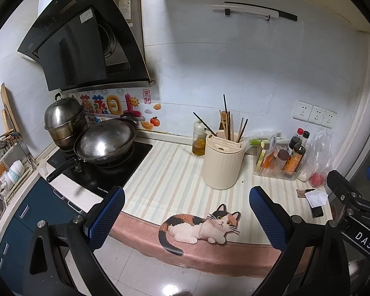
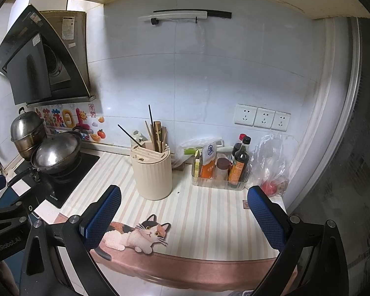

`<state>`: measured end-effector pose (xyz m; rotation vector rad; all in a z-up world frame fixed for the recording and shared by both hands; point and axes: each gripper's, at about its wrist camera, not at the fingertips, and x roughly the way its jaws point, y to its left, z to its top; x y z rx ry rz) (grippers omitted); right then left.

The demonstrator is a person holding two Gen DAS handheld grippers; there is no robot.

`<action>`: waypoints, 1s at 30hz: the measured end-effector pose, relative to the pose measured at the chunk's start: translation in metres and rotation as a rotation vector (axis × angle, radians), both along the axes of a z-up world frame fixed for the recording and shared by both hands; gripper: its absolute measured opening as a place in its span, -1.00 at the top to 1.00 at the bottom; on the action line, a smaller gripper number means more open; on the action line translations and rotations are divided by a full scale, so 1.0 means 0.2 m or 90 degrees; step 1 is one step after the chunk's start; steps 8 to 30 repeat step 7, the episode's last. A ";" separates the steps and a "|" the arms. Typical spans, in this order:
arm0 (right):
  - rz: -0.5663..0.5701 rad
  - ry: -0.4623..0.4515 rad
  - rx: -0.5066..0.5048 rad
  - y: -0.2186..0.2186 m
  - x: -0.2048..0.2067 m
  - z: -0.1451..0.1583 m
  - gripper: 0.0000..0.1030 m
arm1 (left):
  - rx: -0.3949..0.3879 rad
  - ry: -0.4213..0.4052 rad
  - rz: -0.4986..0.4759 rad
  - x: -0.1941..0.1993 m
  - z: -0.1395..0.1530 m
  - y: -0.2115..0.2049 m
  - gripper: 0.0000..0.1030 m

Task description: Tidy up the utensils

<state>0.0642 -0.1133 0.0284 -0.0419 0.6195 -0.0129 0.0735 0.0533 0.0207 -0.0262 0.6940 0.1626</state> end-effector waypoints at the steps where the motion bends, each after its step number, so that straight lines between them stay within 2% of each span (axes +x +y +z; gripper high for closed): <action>1: 0.001 0.000 0.000 0.00 0.00 0.00 -1.00 | 0.000 -0.001 0.001 0.00 0.00 0.00 -1.00; 30: 0.000 0.000 0.000 0.00 0.00 0.00 -1.00 | -0.001 0.000 -0.001 0.00 -0.01 0.00 -1.00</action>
